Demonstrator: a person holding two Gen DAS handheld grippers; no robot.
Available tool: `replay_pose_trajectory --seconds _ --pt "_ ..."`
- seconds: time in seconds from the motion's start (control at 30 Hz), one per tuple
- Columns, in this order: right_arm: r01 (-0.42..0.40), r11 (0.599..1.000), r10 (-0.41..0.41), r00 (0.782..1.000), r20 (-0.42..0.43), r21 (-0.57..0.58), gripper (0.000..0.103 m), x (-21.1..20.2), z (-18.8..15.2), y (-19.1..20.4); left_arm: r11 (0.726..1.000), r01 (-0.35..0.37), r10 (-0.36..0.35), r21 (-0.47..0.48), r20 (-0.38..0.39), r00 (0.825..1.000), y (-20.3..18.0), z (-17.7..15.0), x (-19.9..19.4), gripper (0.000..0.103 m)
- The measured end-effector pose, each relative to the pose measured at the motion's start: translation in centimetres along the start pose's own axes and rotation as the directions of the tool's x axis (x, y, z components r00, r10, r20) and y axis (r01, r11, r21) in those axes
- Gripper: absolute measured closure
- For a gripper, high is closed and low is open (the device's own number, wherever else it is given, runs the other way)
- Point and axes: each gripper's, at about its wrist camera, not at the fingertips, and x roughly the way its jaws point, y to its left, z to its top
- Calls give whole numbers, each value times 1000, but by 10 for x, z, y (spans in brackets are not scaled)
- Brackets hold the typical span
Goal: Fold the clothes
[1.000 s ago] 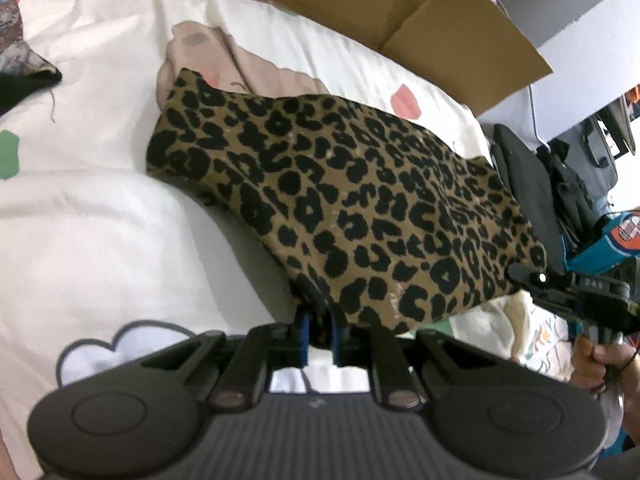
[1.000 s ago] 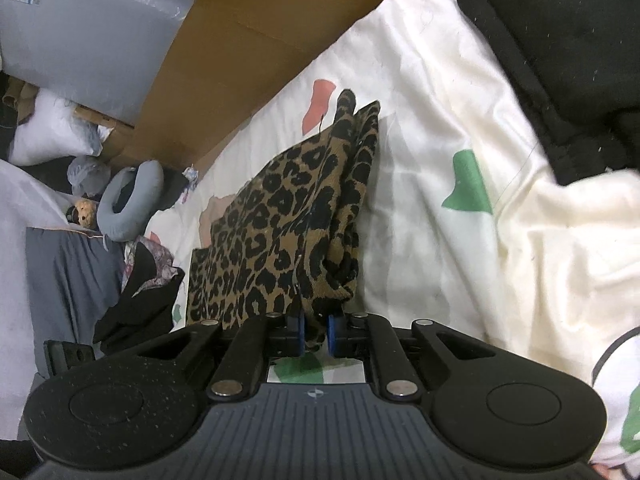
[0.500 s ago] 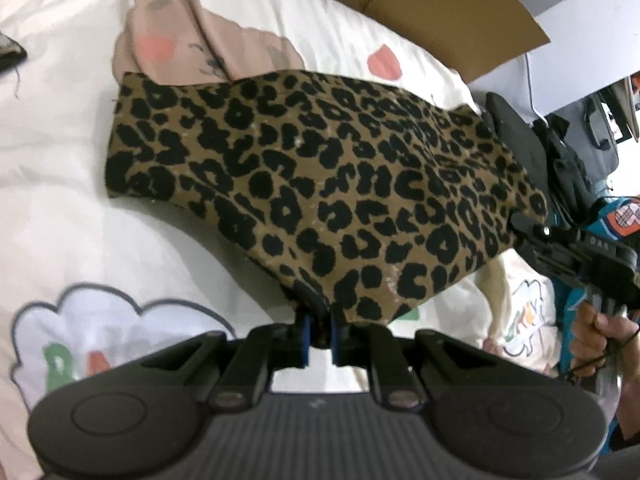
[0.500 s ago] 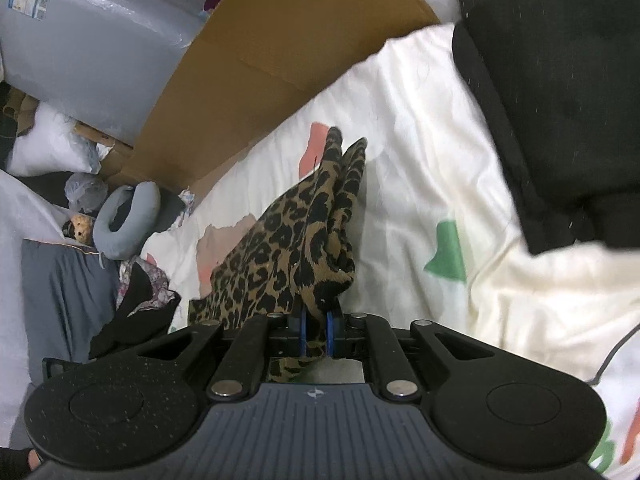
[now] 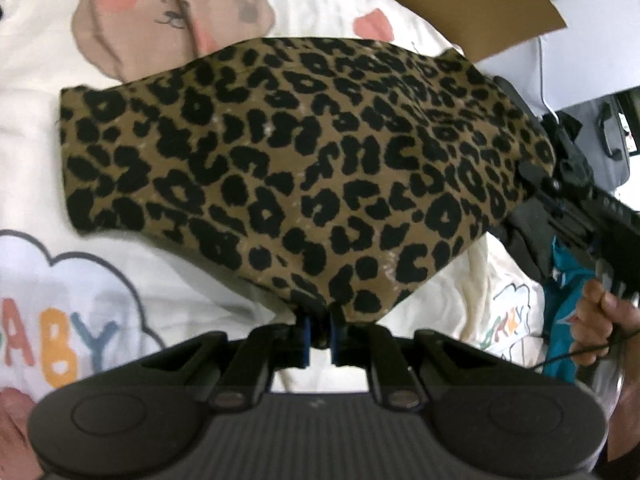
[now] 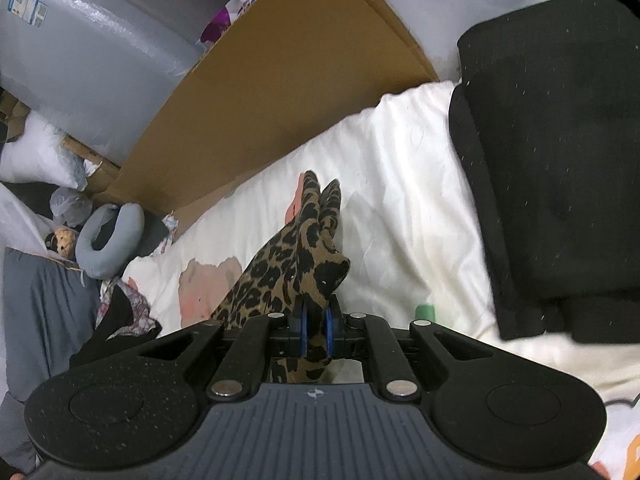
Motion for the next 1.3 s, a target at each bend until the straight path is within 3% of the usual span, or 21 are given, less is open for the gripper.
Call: replay_pose_trajectory --seconds 0.73,0.93,1.2,1.3 --pt "59 998 -60 998 34 32 97 -4 15 -25 998 63 -63 8 -26 998 -28 -8 14 95" --pt "138 989 -139 990 12 47 95 15 4 -49 997 37 -35 64 -46 998 -30 -14 13 95" --pt "213 977 -214 976 37 31 81 2 -2 -52 992 9 3 125 -92 996 -41 -7 -19 96" --pt "202 978 -206 976 65 58 70 -11 -5 -53 989 2 11 145 -86 996 -49 -1 -34 96"
